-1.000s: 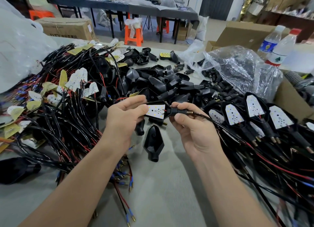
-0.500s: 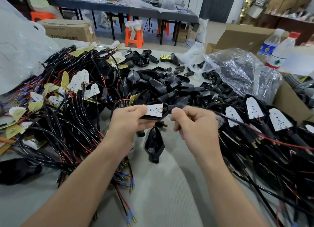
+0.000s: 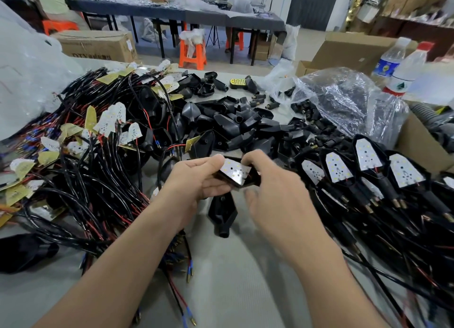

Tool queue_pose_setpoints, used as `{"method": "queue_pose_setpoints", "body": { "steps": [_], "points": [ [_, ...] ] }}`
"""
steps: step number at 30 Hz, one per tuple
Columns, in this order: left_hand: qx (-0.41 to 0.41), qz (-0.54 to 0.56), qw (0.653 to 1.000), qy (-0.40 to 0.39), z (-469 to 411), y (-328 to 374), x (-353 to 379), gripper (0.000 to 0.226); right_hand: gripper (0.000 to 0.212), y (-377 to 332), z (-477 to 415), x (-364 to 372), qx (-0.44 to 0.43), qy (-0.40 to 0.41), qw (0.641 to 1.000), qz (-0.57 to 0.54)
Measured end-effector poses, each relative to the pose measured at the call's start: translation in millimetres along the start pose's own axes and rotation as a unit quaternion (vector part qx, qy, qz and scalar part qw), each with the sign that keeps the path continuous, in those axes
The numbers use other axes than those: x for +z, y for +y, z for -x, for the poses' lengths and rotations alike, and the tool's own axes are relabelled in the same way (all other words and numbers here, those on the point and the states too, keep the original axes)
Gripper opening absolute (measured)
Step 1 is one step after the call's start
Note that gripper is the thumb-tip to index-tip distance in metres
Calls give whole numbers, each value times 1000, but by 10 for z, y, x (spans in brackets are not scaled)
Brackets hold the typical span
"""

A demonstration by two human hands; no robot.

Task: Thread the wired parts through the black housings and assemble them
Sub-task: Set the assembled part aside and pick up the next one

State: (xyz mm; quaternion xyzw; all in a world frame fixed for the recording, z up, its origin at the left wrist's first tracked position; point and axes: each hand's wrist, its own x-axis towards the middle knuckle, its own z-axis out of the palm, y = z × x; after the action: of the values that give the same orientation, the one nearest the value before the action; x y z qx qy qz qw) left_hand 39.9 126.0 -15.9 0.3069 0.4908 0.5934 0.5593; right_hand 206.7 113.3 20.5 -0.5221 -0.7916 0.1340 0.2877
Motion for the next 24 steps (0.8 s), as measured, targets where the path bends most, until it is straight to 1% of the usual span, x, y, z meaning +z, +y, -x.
{"method": "queue_pose_setpoints", "body": {
  "steps": [2,5,6,7,8,9,10,11,13,15,16,18,19,20,22,24],
  "points": [
    [16,-9,1000,-2,17,-13,32,20,43,113,-60,-52,42,27,998,35],
    [58,-51,997,11,58,-4,33,12,41,373,-157,-178,148,48,980,125],
    [68,-64,995,20,64,2,24,10,43,441,-174,-214,178,59,974,127],
    [76,-75,994,31,67,10,20,10,46,481,-180,-226,193,89,972,105],
    [82,-84,992,43,68,21,21,11,47,496,-177,-212,189,136,970,74],
    [91,-96,989,58,63,26,16,14,46,481,-172,-177,167,180,968,51],
    [103,-113,985,77,55,23,11,17,44,434,-165,-136,139,204,968,35],
    [117,-138,978,101,41,13,-1,20,41,379,-158,-72,112,206,972,22],
    [138,-190,960,151,10,-16,-33,23,36,263,-140,105,70,176,982,-11],
    [156,-227,941,198,2,-18,-58,22,35,162,-126,314,36,129,991,-14],
    [168,-242,931,216,9,-6,-66,23,37,116,-126,413,24,88,996,-12],
    [194,-264,914,239,24,26,-83,21,49,55,-147,561,27,-15,999,-34],
    [201,-274,907,248,34,41,-90,20,49,72,-179,611,28,-47,998,-43],
    [204,-285,901,256,40,48,-97,20,46,110,-213,639,26,-60,997,-50],
    [196,-315,891,262,40,44,-132,23,42,183,-250,639,32,-61,995,-66],
    [188,-366,873,261,37,51,-167,27,36,213,-227,629,28,-62,993,-94]
  ]
}}
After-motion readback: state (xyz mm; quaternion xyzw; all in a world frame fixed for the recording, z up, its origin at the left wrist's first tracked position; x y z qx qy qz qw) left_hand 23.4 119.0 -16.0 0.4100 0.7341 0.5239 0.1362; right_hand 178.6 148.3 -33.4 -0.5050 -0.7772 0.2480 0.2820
